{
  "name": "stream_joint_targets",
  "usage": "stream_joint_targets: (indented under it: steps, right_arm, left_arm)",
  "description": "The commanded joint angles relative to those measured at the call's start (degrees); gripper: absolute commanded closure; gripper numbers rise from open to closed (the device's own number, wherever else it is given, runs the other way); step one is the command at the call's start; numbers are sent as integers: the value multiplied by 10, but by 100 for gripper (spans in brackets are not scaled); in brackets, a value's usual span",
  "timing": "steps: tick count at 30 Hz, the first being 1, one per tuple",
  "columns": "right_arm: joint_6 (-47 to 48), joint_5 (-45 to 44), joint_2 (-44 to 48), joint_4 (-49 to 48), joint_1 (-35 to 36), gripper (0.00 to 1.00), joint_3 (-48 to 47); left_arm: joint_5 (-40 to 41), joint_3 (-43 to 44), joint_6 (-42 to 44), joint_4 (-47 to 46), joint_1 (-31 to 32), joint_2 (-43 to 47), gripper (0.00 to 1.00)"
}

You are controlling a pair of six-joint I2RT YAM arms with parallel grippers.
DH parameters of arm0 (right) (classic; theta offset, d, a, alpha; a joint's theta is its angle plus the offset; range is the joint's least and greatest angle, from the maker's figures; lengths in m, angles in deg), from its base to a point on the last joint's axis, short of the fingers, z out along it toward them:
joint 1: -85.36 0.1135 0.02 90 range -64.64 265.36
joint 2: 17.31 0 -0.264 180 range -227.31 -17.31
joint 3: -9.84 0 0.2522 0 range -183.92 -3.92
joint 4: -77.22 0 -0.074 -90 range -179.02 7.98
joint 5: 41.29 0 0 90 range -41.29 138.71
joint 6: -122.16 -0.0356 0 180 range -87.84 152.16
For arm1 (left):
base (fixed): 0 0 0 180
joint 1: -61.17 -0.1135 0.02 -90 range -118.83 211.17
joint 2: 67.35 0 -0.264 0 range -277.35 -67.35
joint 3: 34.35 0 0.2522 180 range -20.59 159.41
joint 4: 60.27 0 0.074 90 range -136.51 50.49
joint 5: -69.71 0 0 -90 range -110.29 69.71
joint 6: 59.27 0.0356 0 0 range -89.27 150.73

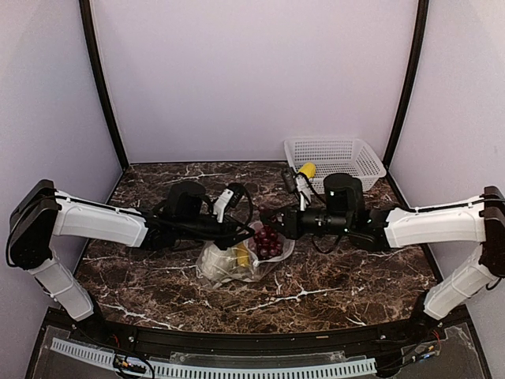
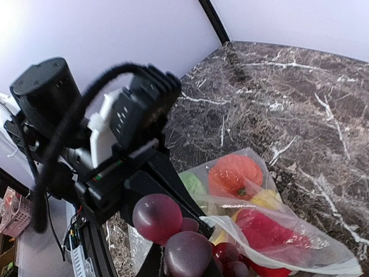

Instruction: Open the zip-top bag and remove the fake food

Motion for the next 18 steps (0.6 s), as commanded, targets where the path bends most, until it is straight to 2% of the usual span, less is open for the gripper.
stream_joint_targets:
  steps: [1,6,10,15,18]
  right_arm:
    - [36,-64,68,14,-8,100,-36]
    - [9,-59,68,12,-36,100,-20]
    - [-5,19,59,-38,-34,100,-15]
    - [27,52,72,-28,-12,100,-51]
    - [51,39,96,6,-12,100,-73]
  left_arm:
    - [-23,-16,6,-10,-2,0,99]
    - [-34,-34,10,-31,-2,9,99]
    - [-7,-26,6,-17,-2,6,99]
    - [22,-17,-11,-13,-3,-1,99]
    - [57,-10,-14,3,-5,0,99]
